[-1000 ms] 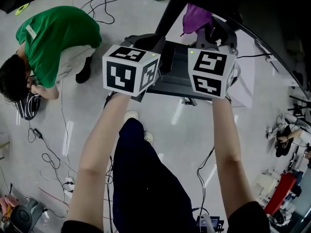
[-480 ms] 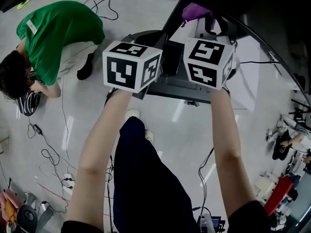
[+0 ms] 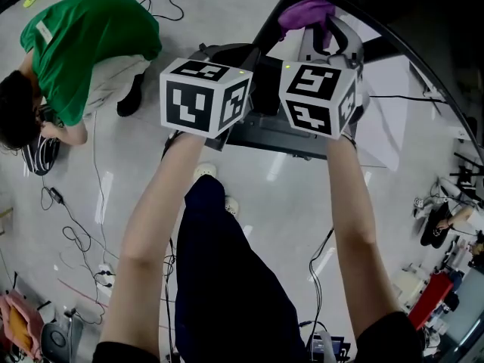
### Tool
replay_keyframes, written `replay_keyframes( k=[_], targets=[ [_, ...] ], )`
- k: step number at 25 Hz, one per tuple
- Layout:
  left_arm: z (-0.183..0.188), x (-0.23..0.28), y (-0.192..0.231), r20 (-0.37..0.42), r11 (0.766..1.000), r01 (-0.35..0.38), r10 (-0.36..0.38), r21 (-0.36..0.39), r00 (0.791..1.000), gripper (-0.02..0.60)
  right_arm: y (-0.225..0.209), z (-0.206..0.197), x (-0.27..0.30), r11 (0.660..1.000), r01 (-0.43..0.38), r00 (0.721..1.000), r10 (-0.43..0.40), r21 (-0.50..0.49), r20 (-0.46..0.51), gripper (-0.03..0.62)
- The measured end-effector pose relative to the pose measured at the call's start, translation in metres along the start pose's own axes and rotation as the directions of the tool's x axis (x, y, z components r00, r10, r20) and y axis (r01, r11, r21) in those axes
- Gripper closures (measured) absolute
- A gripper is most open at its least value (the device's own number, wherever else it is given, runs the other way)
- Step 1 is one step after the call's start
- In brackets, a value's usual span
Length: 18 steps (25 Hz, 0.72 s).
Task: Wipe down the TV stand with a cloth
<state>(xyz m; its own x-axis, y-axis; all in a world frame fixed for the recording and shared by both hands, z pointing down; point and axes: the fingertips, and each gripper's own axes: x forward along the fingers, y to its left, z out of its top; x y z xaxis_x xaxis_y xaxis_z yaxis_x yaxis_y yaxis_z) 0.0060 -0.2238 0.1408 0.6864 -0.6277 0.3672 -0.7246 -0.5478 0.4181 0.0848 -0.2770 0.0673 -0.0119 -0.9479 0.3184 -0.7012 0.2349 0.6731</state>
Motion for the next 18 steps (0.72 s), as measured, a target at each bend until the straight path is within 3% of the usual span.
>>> replay_keyframes(
  k=[11,18],
  targets=[
    [-0.022,0.01,0.013,-0.036,1.0,-0.002,0.001,-0.026,0.999,0.575,0.029,-0.032,0.015,0.997,-0.052,0.996,0.047,-0.065,-0.077,0.525],
    [-0.033,0.015,0.022,-0.064,0.999,-0.005,0.002,-0.043,0.998,0.575,0.052,-0.054,0.021,0.989,-0.132,0.981,0.12,-0.072,-0.151,0.525]
  ],
)
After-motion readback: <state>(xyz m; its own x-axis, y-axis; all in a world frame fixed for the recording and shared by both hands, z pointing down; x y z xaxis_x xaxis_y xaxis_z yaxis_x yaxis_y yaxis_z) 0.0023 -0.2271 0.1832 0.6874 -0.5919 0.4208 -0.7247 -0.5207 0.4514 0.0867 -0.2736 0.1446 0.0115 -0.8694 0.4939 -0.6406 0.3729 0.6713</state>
